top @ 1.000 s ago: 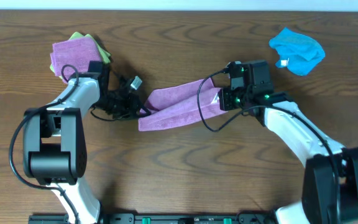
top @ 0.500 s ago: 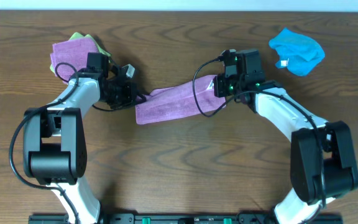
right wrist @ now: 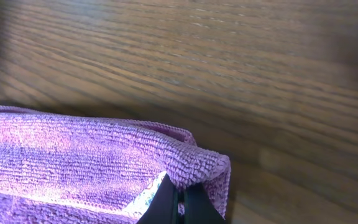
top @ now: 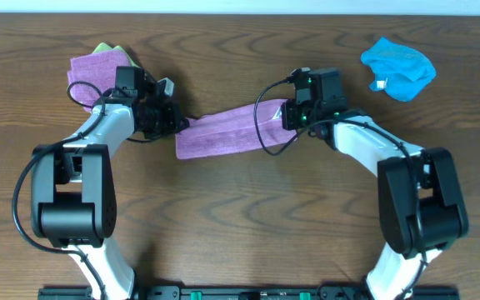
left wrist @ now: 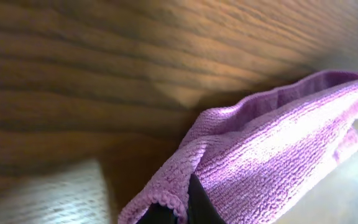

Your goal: Fold the cloth

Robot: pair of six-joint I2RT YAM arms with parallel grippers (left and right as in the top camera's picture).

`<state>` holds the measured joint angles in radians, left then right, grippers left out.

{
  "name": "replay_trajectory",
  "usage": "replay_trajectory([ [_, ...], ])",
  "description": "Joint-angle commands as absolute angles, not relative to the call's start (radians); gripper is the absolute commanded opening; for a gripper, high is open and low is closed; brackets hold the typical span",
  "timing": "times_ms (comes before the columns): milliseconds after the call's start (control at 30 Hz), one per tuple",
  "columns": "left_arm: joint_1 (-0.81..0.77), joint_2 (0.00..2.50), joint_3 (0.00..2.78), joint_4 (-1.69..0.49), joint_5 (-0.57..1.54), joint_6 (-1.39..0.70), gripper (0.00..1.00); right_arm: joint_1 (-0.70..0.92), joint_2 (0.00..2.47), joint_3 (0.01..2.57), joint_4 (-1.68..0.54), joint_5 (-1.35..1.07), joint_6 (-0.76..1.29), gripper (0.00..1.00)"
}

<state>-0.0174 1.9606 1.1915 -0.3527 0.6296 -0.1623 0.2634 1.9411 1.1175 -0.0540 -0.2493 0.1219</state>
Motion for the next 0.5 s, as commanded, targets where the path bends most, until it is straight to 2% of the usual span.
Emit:
replay_trajectory([
  [0,-0.014,1.958,1.2,-0.34,0.554,-0.174,0.06,0.274,1.976,1.144,-0.044,-0.191,0.123,0.01],
  [167,-0.015,1.958,1.2,-0.338,0.489,-0.181,0.08,0.293,1.983,1.145,-0.041,-0.155,0.122,0.01],
  [233,-0.015,1.958,1.2,-0.334,0.486,-0.18,0.11,0.294,1.983,1.145,-0.041,-0.145,0.121,0.01],
  [300,-0.015,1.958,1.201,-0.322,0.486,-0.18,0.2,0.294,1.983,1.145,-0.042,-0.146,0.121,0.01],
  [400,-0.012,1.958,1.201,-0.298,0.487,-0.18,0.31,0.295,1.983,1.146,-0.041,-0.146,0.122,0.14],
  [467,-0.012,1.958,1.201,-0.284,0.487,-0.18,0.36,0.295,1.979,1.146,-0.046,-0.147,0.13,0.33],
])
